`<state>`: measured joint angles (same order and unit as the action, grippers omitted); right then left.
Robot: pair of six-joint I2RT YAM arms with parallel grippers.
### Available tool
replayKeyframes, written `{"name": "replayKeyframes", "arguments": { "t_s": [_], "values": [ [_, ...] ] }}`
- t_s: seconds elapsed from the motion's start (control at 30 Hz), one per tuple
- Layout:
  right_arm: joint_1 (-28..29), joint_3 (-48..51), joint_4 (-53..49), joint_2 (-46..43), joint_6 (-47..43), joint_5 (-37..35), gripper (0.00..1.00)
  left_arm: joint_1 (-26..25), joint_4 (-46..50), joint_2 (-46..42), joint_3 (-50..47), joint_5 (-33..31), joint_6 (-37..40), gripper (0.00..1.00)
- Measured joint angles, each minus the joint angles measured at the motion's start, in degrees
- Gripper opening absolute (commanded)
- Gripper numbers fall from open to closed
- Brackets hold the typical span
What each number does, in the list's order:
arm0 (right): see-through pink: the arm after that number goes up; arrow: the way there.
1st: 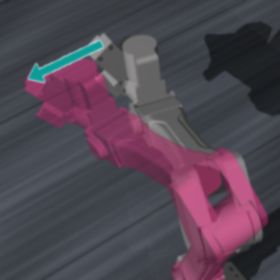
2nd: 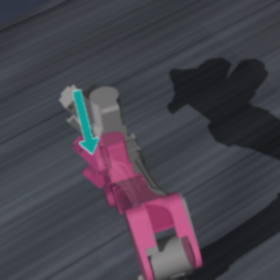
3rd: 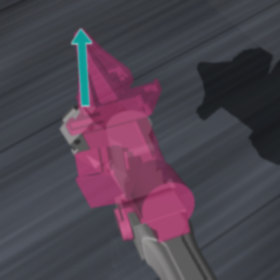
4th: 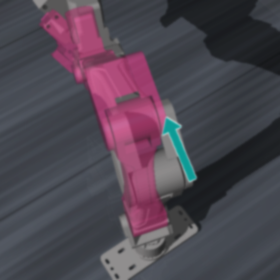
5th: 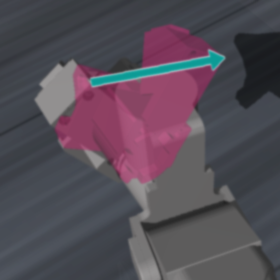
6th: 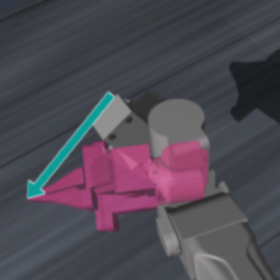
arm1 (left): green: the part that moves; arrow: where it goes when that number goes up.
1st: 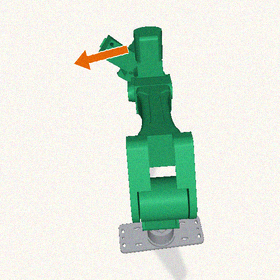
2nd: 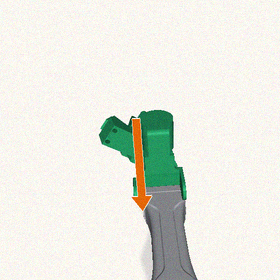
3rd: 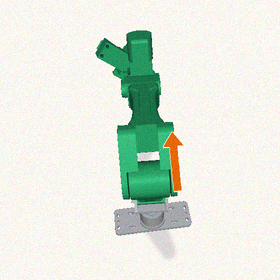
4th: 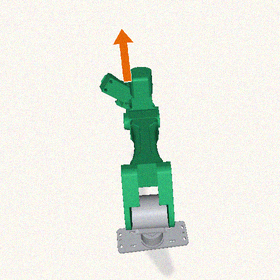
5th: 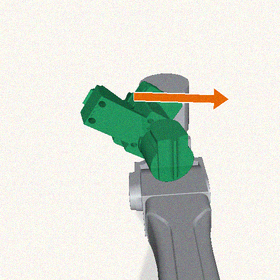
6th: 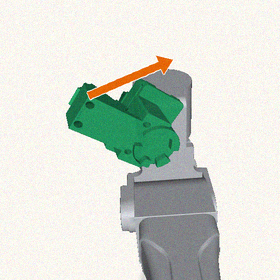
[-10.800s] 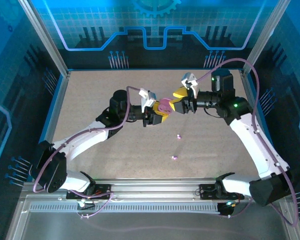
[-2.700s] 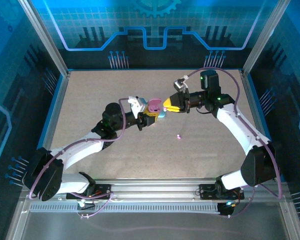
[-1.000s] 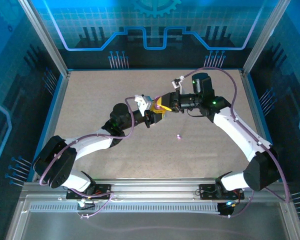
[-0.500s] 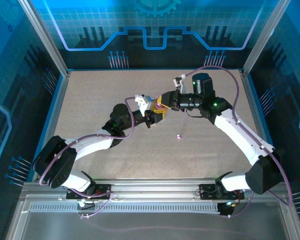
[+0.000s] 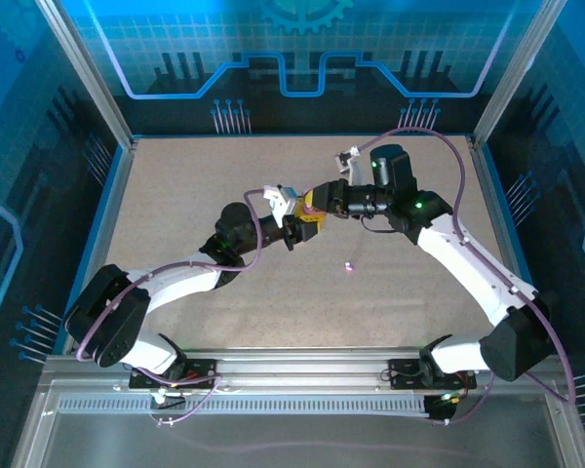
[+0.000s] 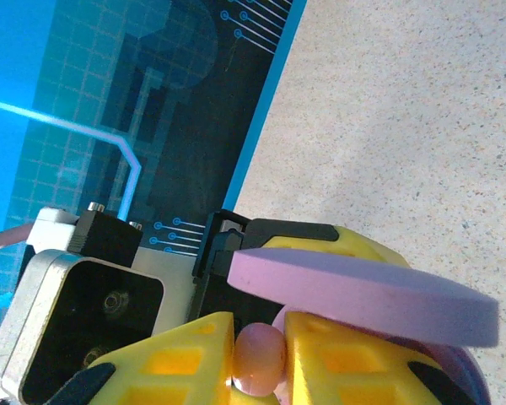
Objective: Insert the wireless bluetooth earbuds into the charging case
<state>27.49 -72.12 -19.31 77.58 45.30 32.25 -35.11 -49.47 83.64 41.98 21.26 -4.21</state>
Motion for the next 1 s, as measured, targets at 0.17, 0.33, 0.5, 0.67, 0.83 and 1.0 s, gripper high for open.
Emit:
{"name": "replayKeyframes", "arguments": {
  "t_s": [0.17,0.33,0.5,0.67,0.83,1.0],
  "values": [
    [0.6,-1.4,-2.8,0.0,-1.9,-2.0,0.27,0.0,0.0,0.0,0.0,0.0,-0.2,0.31],
    [0.7,-2.0,-4.5,0.0,-3.0,-2.8,0.28,0.0,-0.1,0.0,0.0,0.0,-0.2,0.31],
    [0.7,-2.5,-5.6,0.0,-3.4,-3.4,0.33,0.0,-0.1,0.0,0.0,0.0,-0.2,0.31],
    [0.7,-3.3,-6.5,0.0,-3.4,-4.2,0.40,0.0,-0.1,0.0,0.0,0.0,-0.2,0.30],
    [0.8,-4.0,-7.6,0.0,-3.4,-4.9,0.47,0.0,-0.2,0.0,0.0,0.0,-0.2,0.30],
    [0.8,-4.4,-8.1,-0.4,-3.5,-4.9,0.51,0.0,-0.6,0.0,0.0,-0.1,-0.2,0.30]
  ]
}}
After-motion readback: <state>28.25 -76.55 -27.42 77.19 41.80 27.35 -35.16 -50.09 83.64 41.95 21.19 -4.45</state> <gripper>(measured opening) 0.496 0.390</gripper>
